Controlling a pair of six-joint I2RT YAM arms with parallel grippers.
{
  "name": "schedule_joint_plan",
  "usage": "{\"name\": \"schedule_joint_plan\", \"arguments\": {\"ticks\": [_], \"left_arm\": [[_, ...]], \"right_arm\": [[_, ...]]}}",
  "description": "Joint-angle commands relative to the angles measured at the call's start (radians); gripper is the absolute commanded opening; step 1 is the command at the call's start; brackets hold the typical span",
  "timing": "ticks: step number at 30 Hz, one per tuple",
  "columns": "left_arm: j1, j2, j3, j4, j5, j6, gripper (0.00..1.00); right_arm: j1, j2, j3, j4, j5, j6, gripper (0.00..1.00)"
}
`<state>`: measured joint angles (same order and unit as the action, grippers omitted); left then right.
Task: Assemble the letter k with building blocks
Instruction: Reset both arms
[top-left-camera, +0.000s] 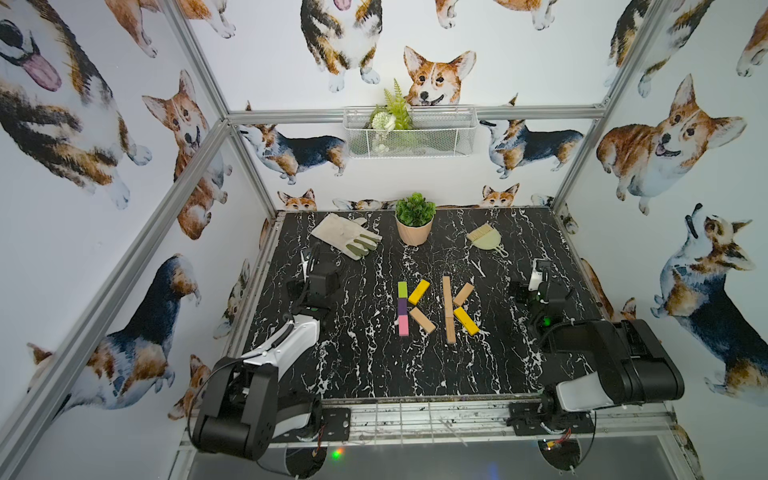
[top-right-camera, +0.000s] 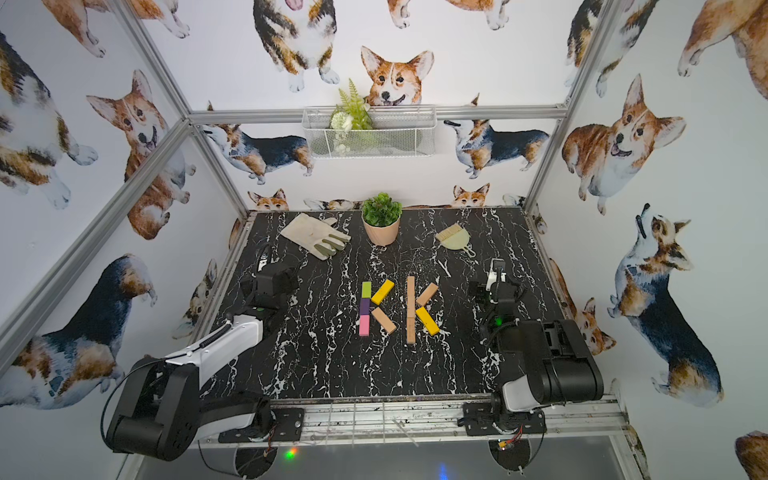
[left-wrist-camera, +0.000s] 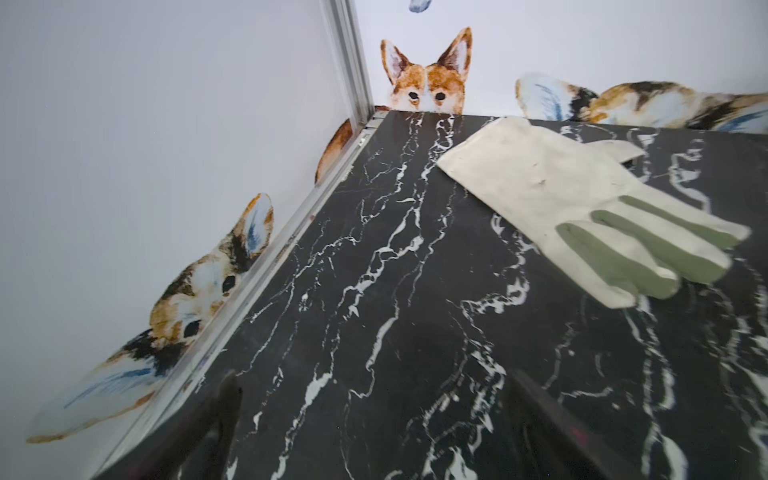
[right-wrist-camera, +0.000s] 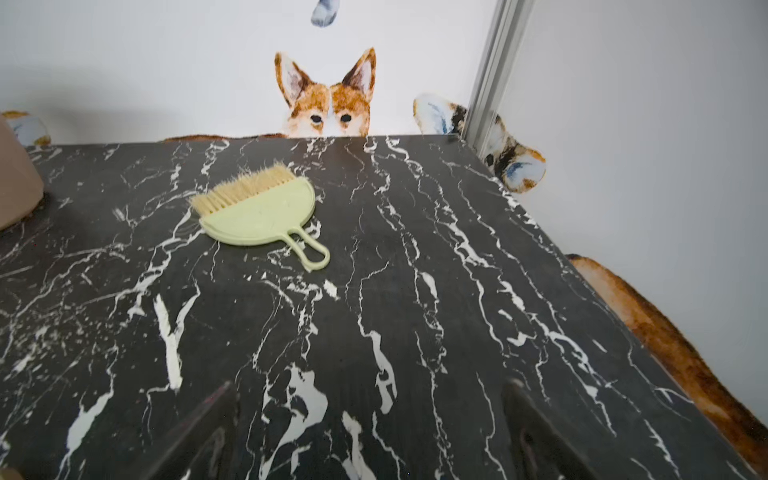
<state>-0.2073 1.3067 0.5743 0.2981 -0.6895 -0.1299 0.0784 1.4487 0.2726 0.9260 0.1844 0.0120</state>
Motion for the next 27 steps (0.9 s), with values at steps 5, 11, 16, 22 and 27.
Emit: {"name": "schedule_joint_plan", "arguments": {"ticks": [5, 11, 16, 22, 27], "left_arm": [[0.049, 0.140, -0.030, 0.246, 0.098, 0.067, 1.00], [0.052, 0.229, -0.118, 0.481, 0.199, 0.118, 1.00], [0.076, 0.244, -0.186, 0.606, 0.386, 0.139, 1.00], [0.080, 0.263, -0.202, 0.651, 0.463, 0.170, 1.00], [0.079, 0.264, -0.209, 0.663, 0.458, 0.174, 1.00]], "right_arm": [[-0.001, -0.011, 0.005, -0.023, -0.042, 0.001, 1.00], [0.000, -0.001, -0.001, 0.005, -0.042, -0.002, 1.00], [0.000, -0.001, -0.001, 0.007, -0.042, -0.001, 1.00], [-0.001, -0.003, -0.007, 0.013, -0.041, 0.001, 1.00], [-0.001, -0.008, -0.020, 0.032, -0.011, 0.018, 1.00]]}}
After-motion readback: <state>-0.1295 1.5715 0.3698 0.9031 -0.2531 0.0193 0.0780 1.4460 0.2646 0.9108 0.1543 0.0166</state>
